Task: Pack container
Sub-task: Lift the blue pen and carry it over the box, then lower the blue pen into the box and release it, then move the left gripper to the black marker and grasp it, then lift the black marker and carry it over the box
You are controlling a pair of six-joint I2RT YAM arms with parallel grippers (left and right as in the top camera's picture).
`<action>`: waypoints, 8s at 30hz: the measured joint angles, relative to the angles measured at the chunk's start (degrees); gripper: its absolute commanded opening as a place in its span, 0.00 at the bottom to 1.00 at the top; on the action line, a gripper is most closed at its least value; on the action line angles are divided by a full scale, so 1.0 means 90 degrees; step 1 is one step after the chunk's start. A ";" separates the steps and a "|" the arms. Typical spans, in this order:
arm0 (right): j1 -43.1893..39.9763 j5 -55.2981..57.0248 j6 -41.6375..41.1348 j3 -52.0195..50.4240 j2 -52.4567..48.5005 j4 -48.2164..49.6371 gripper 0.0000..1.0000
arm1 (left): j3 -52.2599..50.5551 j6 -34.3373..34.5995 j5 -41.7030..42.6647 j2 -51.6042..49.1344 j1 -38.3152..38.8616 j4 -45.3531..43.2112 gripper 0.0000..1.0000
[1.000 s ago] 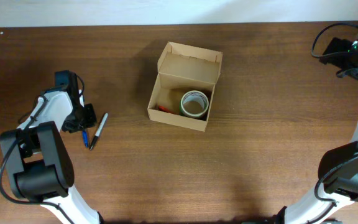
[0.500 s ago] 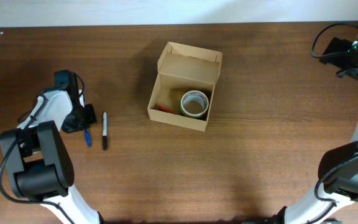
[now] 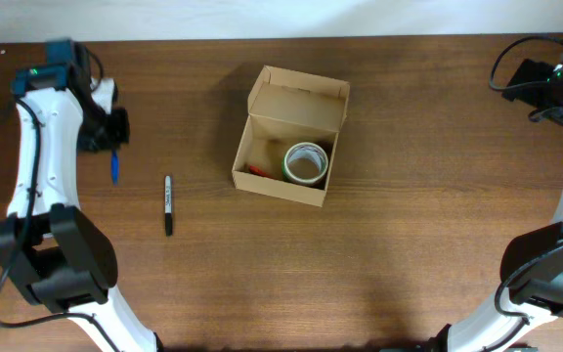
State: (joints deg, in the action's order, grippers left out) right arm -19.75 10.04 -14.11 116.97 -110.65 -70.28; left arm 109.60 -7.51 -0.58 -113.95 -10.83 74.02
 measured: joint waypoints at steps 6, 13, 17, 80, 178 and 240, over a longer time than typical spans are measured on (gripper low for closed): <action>0.0000 0.0002 0.0000 0.0000 0.0000 0.0000 0.99 | 0.1353 -0.1887 0.0267 0.0000 0.0517 0.0476 0.02; 0.0000 0.0002 0.0000 0.0000 0.0000 0.0000 0.99 | 0.1656 -0.4194 0.0437 0.0000 0.1775 0.0593 0.02; 0.0000 0.0002 0.0000 0.0000 0.0000 0.0000 0.99 | 0.1656 -0.5158 0.0474 0.0000 0.2613 0.0408 0.02; 0.0000 0.0002 0.0000 0.0000 0.0000 0.0000 0.99 | 0.1656 -0.6880 0.1598 -0.2200 0.4422 0.1540 0.01; 0.0000 0.0002 0.0000 0.0000 0.0000 0.0000 0.99 | -0.3830 0.0559 0.0386 0.0464 0.0702 -0.1974 0.42; 0.0000 0.0002 0.0002 0.0000 0.0000 0.0000 0.99 | 0.3298 -0.5639 0.0520 -0.1355 0.4670 0.2142 0.02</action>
State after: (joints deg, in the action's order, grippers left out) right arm -19.75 10.07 -14.09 116.97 -110.65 -70.28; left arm 139.28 -58.26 4.10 -126.15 31.20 93.30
